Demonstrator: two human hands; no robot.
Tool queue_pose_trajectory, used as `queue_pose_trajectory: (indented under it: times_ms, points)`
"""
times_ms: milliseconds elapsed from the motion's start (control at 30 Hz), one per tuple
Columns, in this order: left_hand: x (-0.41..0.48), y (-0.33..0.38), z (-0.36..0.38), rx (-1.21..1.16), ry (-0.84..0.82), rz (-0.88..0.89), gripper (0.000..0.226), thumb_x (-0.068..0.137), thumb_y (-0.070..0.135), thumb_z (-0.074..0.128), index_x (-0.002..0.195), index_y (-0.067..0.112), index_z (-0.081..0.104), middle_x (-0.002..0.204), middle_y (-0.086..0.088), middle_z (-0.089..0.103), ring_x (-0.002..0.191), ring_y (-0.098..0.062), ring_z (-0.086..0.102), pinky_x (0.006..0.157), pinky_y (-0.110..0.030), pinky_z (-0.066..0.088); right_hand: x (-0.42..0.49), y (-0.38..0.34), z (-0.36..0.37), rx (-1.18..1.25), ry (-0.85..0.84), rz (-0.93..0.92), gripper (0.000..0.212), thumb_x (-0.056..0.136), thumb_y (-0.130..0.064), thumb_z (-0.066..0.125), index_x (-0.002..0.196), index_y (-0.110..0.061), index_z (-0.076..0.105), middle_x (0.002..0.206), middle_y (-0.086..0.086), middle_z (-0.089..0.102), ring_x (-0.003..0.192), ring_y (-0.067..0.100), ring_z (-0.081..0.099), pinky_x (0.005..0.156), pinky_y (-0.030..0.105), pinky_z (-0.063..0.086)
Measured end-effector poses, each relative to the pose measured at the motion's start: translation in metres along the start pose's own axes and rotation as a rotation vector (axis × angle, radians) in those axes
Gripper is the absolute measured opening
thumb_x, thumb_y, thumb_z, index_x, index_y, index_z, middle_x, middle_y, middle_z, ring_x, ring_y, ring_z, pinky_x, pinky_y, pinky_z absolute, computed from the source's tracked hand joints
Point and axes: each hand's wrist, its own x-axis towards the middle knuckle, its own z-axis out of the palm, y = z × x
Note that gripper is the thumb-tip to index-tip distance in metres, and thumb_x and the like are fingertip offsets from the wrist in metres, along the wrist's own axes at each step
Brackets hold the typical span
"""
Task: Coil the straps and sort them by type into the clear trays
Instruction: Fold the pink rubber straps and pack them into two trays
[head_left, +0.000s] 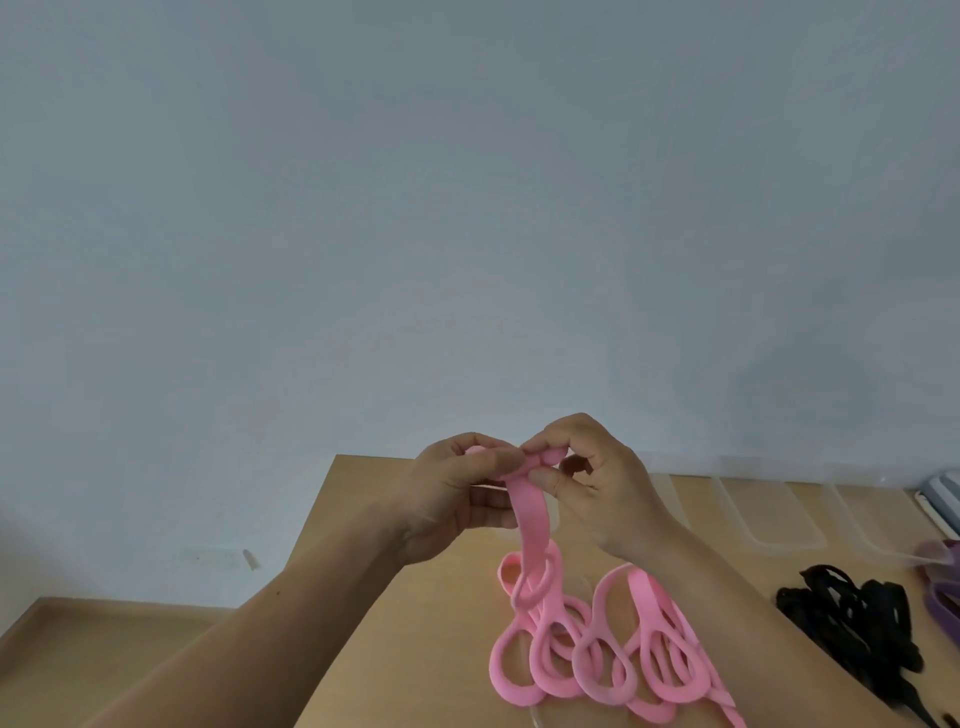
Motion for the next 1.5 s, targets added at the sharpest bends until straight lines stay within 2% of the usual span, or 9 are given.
queue_pose_trajectory:
  times_ms: [167,367,500,567,767,967,1167,1300,1500]
  points:
    - [0.001,0.0,0.001,-0.001,0.005,0.029,0.022,0.081,0.009,0.077,0.097,0.001,0.065,0.099,-0.022,0.072,0.085,-0.03,0.071,0.073,-0.036,0.058,0.0,0.001,0.003,0.042,0.02,0.023,0.031,0.081,-0.001,0.075,0.092,-0.029,0.071,0.097,-0.009,0.06,0.09,0.014,0.062,0.072,0.024,0.052]
    - [-0.001,-0.003,-0.007,0.237,0.149,0.152,0.021,0.081,-0.007,0.074,0.097,0.004,0.066,0.092,-0.012,0.061,0.08,-0.023,0.066,0.074,-0.031,0.057,0.002,0.002,0.0,0.349,-0.093,0.32,0.034,0.079,-0.021,0.072,0.112,-0.028,0.065,0.106,-0.009,0.068,0.085,0.015,0.068,0.075,0.026,0.055]
    - [-0.005,-0.005,-0.008,0.273,0.102,0.224,0.033,0.079,-0.001,0.077,0.107,0.009,0.063,0.095,-0.009,0.069,0.083,-0.023,0.07,0.076,-0.028,0.056,0.004,0.003,0.004,0.338,-0.162,0.396,0.011,0.094,-0.018,0.064,0.103,-0.014,0.068,0.081,0.007,0.074,0.071,0.02,0.07,0.065,0.03,0.056]
    - [-0.003,-0.007,-0.009,0.275,0.151,0.208,0.043,0.08,0.003,0.079,0.116,0.011,0.059,0.102,-0.012,0.069,0.09,-0.026,0.071,0.079,-0.032,0.058,0.003,0.003,0.005,0.294,-0.132,0.364,0.007,0.093,-0.018,0.066,0.097,-0.014,0.07,0.073,0.005,0.073,0.065,0.018,0.069,0.059,0.026,0.053]
    - [-0.005,-0.009,-0.005,0.286,0.085,0.107,0.018,0.09,0.009,0.071,0.104,-0.001,0.067,0.095,-0.013,0.075,0.088,-0.028,0.073,0.076,-0.04,0.061,0.001,0.007,0.004,0.175,-0.058,0.279,0.009,0.089,-0.017,0.072,0.097,-0.019,0.07,0.076,-0.008,0.072,0.063,0.011,0.068,0.058,0.019,0.052]
    - [-0.006,-0.001,-0.004,0.206,-0.01,-0.034,0.017,0.09,0.005,0.066,0.103,-0.004,0.071,0.094,-0.02,0.073,0.085,-0.031,0.071,0.077,-0.04,0.059,-0.005,0.003,0.006,-0.027,-0.021,0.137,0.03,0.088,-0.018,0.073,0.095,-0.046,0.063,0.096,-0.027,0.068,0.088,0.0,0.066,0.075,0.013,0.052]
    - [-0.005,0.0,-0.002,0.085,-0.017,-0.044,0.018,0.095,0.017,0.062,0.093,0.003,0.073,0.1,-0.023,0.072,0.092,-0.033,0.071,0.079,-0.04,0.059,-0.008,0.005,0.007,-0.075,-0.011,0.095,0.039,0.084,-0.012,0.075,0.095,-0.047,0.062,0.096,-0.026,0.067,0.089,0.001,0.065,0.074,0.013,0.051]
    - [-0.003,-0.002,0.0,0.085,0.03,0.008,0.003,0.085,0.011,0.075,0.084,0.008,0.073,0.09,-0.021,0.072,0.084,-0.032,0.071,0.077,-0.041,0.06,-0.009,0.005,0.005,0.074,-0.061,0.19,0.037,0.083,-0.007,0.073,0.091,-0.042,0.066,0.091,-0.019,0.069,0.082,0.003,0.065,0.072,0.015,0.05]
    - [-0.001,-0.005,-0.004,0.113,0.109,0.064,0.035,0.077,-0.001,0.079,0.107,-0.004,0.061,0.088,-0.013,0.069,0.083,-0.032,0.072,0.074,-0.037,0.059,-0.008,0.002,-0.002,0.444,-0.134,0.379,0.022,0.08,-0.016,0.071,0.103,-0.013,0.068,0.085,0.004,0.071,0.073,0.015,0.066,0.068,0.025,0.053]
